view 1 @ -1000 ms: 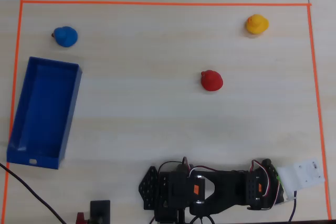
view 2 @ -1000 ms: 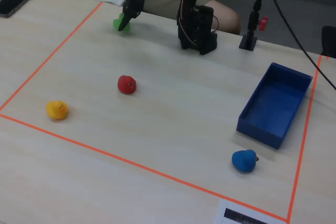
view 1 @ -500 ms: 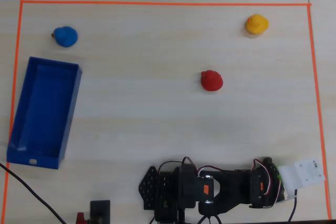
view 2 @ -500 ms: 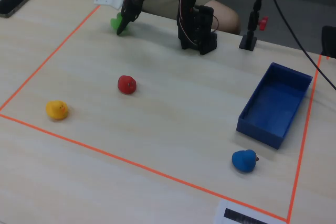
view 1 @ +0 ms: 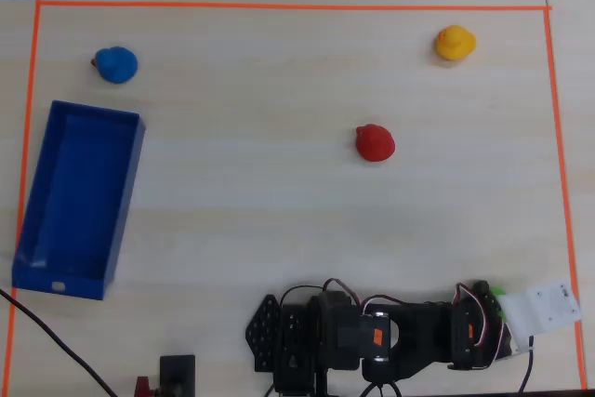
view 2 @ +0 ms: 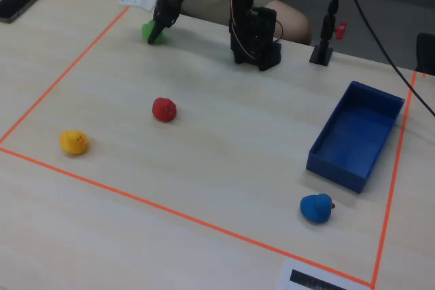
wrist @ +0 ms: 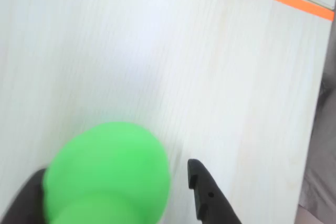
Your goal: Grasp green duck and put it into box.
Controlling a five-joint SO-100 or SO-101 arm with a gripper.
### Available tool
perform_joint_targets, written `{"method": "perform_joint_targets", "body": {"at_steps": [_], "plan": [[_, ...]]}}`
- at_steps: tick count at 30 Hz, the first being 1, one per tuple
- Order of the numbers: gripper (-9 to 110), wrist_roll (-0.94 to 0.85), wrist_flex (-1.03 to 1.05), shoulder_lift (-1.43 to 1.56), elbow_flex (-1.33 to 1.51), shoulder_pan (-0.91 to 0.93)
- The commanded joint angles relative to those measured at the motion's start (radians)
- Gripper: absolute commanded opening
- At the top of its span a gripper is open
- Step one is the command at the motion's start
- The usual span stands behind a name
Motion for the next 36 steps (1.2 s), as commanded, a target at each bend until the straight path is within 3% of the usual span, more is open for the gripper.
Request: {"method": "perform_joint_targets", "body": {"at_steps": [1, 11, 18, 23, 28, 33, 36], "plan": [[0, 0.000, 0.031, 0.014, -0.028, 0.006], [0, -0.012, 0.098, 0.067, 0.005, -0.006], [0, 0.207, 0.287, 0.354, 0.035, -0.173], [0, 0.460, 0.630, 0.687, -0.011, -0.522], [0, 0.750, 1.028, 0.834, -0.215, -0.976], [0, 1.081, 1.281, 0.778, -0.436, -1.463], [0, 1.247, 1.325, 0.673, -0.532, -1.715]]}}
